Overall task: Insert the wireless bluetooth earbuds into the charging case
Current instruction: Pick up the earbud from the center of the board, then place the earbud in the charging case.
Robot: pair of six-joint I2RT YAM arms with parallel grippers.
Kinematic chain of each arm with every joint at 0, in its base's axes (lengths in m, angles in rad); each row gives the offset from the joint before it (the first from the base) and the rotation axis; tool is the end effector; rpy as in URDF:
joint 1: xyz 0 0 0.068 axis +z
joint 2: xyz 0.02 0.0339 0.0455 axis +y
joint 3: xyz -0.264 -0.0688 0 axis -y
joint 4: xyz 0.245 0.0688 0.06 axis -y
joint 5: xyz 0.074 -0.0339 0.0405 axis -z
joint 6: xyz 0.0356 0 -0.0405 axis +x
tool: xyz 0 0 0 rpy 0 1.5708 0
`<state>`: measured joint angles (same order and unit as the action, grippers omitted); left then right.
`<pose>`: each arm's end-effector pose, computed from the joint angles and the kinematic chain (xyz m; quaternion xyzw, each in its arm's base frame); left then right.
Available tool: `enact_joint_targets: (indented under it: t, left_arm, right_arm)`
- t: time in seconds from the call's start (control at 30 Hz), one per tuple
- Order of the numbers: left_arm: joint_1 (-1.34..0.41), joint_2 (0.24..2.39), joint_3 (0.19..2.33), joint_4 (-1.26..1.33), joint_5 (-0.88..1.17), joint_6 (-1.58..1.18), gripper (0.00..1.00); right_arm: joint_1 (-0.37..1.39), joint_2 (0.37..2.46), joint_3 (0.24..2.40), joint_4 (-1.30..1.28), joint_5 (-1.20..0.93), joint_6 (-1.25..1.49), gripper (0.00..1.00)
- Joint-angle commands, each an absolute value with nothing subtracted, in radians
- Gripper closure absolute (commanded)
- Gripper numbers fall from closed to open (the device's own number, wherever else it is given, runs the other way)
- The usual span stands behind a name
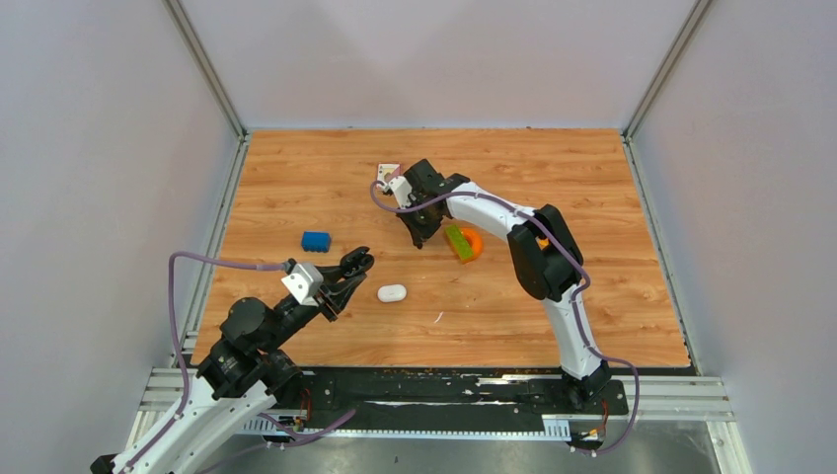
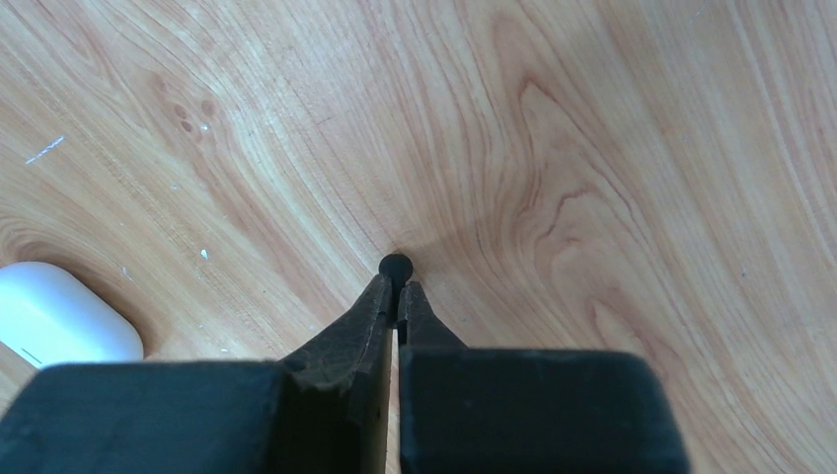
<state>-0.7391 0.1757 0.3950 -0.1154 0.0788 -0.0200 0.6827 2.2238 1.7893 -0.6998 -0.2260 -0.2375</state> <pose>0.0684 -0.0661 0.2829 0.2628 0.6158 -0.2995 0.6797 0.3626 0.3051 0.1760 -0.4526 0.8583 0.1549 0.1855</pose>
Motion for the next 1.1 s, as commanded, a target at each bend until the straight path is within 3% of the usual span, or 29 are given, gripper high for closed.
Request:
enact_joint_targets:
  t: [0.0,0.27,0.67,0.8,1.07]
  left_arm:
    - [-0.735,0.186,0.404,-0.089,0.099,-0.010,1.00]
    - [-0.736,0.208,0.402,-0.078,0.144,-0.014,1.00]
    - [-0.735,0.300,0.401,-0.038,0.344,-0.027,1.00]
    - [-0.736,0.335,0.404,-0.027,0.404,-0.029,1.00]
    - [-0.735,0.377,0.396,-0.005,0.513,-0.011,1.00]
  right_arm:
    - [0.678,2.194,1.802,-0.716,-0.232,-0.270,1.00]
    - [0.582,2.004,1.750,-0.775,-0.400,-0.362,1.00]
    - [0.538,1.610,1.695,-1.082,-0.646,-0.821,1.00]
    - [0.636,1.539,1.788,-1.330,-0.553,-0.981,1.00]
    - [0.962,1.424,1.819,-1.412,-0.376,-0.962,1.00]
